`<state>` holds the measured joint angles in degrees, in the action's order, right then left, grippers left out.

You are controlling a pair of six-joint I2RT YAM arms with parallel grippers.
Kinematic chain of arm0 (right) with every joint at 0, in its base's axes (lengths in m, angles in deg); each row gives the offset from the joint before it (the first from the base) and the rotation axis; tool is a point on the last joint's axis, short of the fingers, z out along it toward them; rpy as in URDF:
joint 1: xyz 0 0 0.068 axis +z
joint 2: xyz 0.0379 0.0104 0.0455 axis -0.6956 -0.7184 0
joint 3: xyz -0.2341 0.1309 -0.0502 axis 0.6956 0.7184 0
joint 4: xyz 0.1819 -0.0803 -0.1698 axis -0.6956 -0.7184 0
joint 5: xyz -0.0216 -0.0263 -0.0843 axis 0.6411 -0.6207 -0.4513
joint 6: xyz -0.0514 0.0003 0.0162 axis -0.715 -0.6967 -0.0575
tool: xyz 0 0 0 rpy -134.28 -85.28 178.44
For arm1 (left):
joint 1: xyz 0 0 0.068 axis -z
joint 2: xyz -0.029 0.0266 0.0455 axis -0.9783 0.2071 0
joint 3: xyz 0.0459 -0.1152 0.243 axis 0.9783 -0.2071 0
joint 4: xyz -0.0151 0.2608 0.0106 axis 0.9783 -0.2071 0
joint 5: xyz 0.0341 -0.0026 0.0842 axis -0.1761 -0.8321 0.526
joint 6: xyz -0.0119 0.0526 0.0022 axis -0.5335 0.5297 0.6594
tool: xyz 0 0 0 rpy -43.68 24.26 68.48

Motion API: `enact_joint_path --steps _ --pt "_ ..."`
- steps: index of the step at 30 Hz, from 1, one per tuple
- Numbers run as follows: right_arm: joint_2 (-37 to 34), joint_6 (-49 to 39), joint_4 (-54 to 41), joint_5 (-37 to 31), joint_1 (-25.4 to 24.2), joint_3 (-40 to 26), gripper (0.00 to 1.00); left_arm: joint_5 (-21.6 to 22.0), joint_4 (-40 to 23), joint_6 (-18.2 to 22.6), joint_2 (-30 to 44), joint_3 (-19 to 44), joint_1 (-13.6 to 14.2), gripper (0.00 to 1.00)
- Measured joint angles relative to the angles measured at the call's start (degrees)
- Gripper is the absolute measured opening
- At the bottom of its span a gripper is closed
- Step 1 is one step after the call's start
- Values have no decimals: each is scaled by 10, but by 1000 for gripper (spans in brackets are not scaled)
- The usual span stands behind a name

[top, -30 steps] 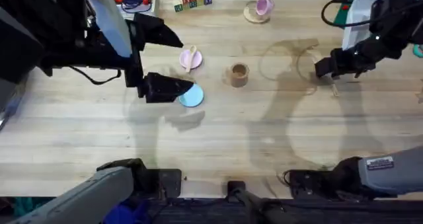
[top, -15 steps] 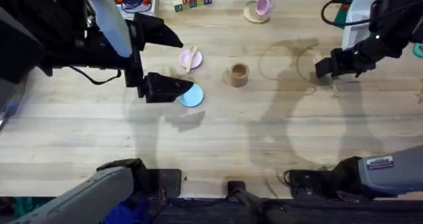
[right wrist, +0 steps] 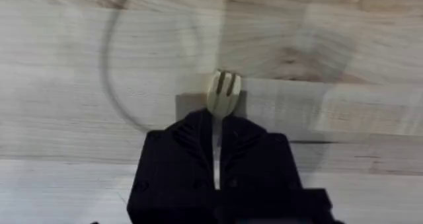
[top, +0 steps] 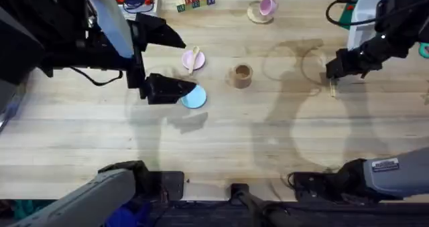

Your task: Pick up a utensil and set it on the pink plate, then put the other utensil in the container.

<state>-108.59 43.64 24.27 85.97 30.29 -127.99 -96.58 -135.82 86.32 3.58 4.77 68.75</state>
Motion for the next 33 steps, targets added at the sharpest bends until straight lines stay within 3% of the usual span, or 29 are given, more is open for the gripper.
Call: enact_joint_path --steps 10,22,33 --pt "-4 0 -10 0 0 -9 28 0 0 0 0 0 0 993" --pt "-31 0 -147 9 1 -88 30 0 0 0 0 0 0 993" --pt "96 -3 -159 13 1 -99 31 0 0 0 0 0 0 993"
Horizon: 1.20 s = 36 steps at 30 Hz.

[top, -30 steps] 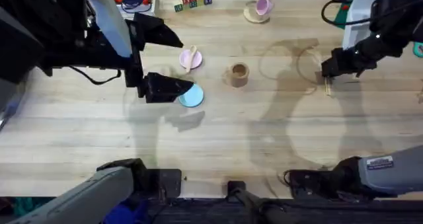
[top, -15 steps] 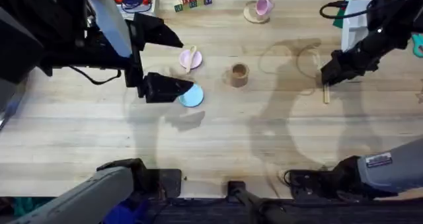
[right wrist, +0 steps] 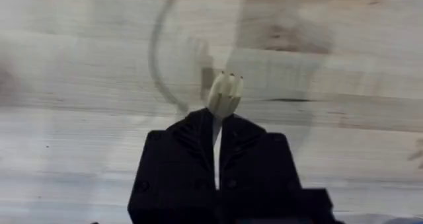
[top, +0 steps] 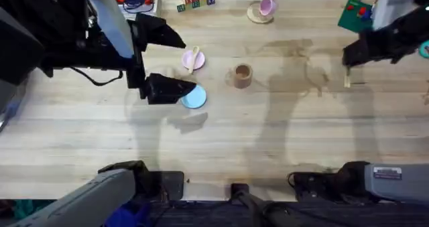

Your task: Pick up a utensil and set it on the pink plate, then put the other utensil in the container.

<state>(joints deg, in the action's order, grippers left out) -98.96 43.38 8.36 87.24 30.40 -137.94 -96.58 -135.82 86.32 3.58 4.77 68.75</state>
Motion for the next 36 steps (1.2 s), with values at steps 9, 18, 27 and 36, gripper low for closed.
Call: enact_joint_path --steps 9,18,27,36 --pt "111 -40 0 30 0 -2 31 0 0 0 0 0 0 993" --pt "204 -128 33 185 0 -2 31 0 0 0 0 0 0 993" --pt "234 -227 43 402 0 -2 31 0 0 0 0 0 0 993" --pt "234 -352 44 594 0 -2 31 0 0 0 0 0 0 992"
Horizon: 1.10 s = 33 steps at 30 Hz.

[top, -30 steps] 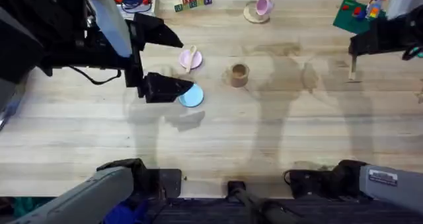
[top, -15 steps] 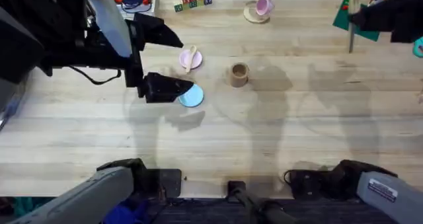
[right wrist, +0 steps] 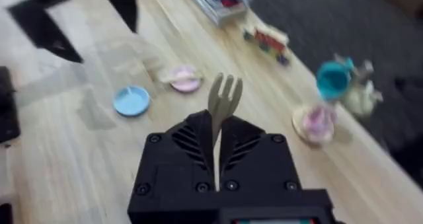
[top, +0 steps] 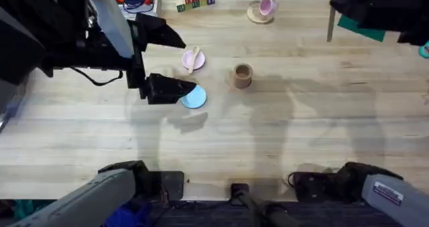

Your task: Pick up a utensil and set it on the pink plate, then put the other utensil in the container.

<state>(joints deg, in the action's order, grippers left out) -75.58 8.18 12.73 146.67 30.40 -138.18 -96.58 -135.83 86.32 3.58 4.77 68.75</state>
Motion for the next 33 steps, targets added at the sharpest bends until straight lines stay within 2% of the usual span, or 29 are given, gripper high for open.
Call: enact_joint_path --steps 8,13,18,33 --pt "0 -61 -2 110 0 0 31 0 0 0 0 0 0 993" --pt "-3 -87 -4 154 2 0 31 0 0 0 0 0 0 995" --pt "-25 -98 -15 170 16 0 32 0 0 0 0 0 0 993" --pt "-122 -132 -30 176 113 0 32 0 0 0 0 0 0 993"
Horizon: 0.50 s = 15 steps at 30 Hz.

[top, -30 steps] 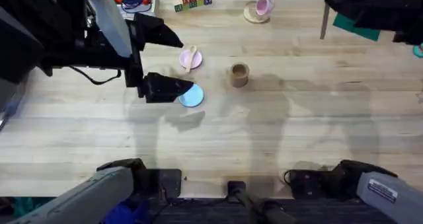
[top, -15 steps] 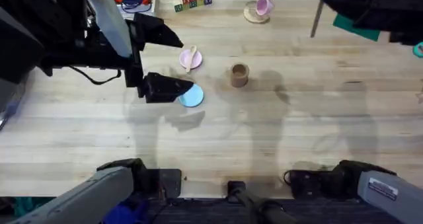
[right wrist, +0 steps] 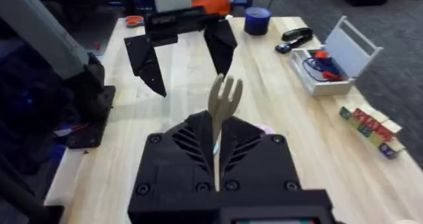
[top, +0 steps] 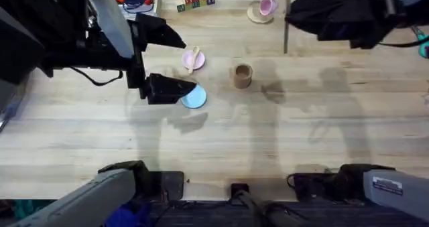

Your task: Pick up a utensil and set it on the pink plate, then put the other utensil in the container.

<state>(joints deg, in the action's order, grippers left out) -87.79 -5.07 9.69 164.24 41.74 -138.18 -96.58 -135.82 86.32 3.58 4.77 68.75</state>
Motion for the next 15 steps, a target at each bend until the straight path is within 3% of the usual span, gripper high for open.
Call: enact_joint_path --steps 15 --pt "-110 -48 0 1 20 0 32 0 0 0 0 0 0 993"
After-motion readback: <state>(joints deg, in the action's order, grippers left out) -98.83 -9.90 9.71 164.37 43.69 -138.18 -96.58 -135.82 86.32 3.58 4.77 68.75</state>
